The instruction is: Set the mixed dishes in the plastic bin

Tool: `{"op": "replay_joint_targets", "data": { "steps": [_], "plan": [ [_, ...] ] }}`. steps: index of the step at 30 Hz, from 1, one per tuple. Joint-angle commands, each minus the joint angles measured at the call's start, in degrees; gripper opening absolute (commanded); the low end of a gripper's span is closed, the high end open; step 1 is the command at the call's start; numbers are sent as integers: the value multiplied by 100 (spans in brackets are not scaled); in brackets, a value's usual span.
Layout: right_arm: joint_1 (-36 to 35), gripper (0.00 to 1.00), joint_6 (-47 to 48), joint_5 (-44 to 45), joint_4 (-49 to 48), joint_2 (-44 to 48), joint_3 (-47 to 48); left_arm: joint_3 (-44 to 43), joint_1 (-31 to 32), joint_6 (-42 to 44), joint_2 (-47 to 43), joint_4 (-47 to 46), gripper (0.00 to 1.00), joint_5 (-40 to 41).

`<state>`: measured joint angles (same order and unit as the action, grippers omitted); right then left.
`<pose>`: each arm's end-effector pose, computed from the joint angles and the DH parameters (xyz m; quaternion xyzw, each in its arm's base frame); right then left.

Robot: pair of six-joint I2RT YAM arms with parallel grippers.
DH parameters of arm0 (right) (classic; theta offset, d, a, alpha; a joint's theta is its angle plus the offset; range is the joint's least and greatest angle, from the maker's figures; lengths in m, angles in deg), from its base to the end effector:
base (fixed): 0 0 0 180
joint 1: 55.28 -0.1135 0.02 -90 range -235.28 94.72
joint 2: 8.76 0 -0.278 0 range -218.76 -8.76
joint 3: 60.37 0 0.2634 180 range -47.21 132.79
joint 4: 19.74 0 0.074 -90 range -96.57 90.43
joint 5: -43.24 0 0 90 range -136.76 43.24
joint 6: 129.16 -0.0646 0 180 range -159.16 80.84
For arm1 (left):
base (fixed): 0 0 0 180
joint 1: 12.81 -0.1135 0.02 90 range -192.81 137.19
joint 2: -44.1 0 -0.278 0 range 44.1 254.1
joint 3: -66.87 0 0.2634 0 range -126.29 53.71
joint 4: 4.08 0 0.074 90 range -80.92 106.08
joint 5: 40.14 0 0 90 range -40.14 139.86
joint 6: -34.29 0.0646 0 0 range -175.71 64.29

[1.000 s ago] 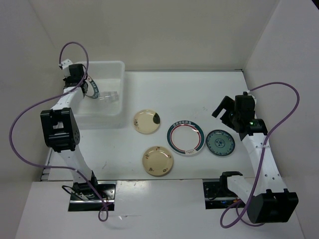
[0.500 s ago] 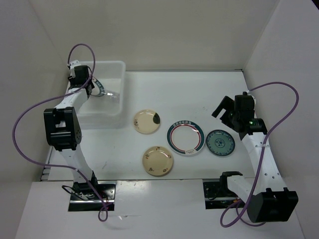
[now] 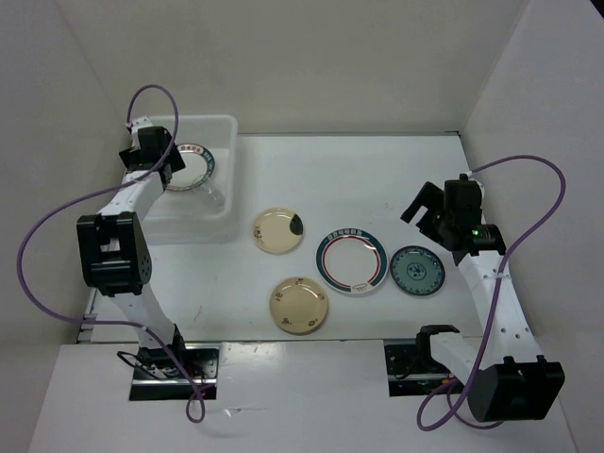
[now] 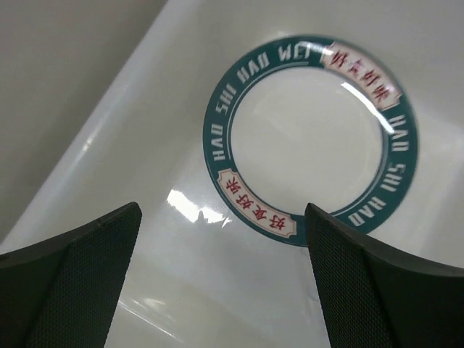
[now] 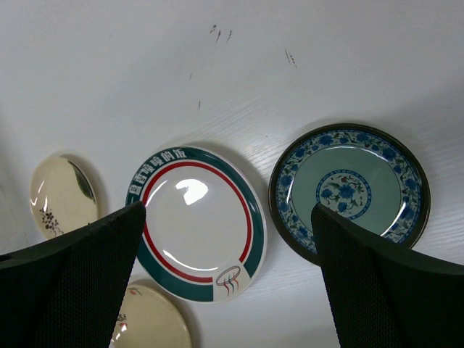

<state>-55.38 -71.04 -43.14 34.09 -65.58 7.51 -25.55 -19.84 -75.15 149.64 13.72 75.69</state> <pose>0.2280 -0.0037 0.3027 0.2629 0.8773 0.0825 0.3929 0.4574 0.0848 0.2536 -0.3014 0.8003 0.1414 0.4988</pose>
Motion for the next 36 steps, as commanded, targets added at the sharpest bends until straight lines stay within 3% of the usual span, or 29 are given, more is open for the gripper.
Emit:
{"op": "replay_joint_targets", "data": {
  "steps": [1, 7, 11, 12, 15, 27, 36],
  "plan": [
    [27, 100, 50, -37, -270, 92, -31, -309, 26, 11, -867, -69, 100, -375],
    [27, 100, 50, -37, -270, 145, -31, 60, 26, 196, -992, -482, 98, -1544],
    [27, 100, 103, -37, -270, 145, -31, -246, 26, -164, -299, -167, 63, -1905],
    [27, 100, 103, -37, -270, 145, -31, -526, 26, -278, 43, 69, 47, -1906],
    [27, 100, 103, -37, -270, 145, -31, -922, 26, -744, 580, 413, 40, -1958],
    [27, 100, 103, -37, -270, 145, -31, -925, 26, -1158, 1276, 292, 39, -2318],
    [27, 100, 103, 16, -270, 145, -31, 119, 201, -1308, 574, 494, 35, -2460]
  ]
}}
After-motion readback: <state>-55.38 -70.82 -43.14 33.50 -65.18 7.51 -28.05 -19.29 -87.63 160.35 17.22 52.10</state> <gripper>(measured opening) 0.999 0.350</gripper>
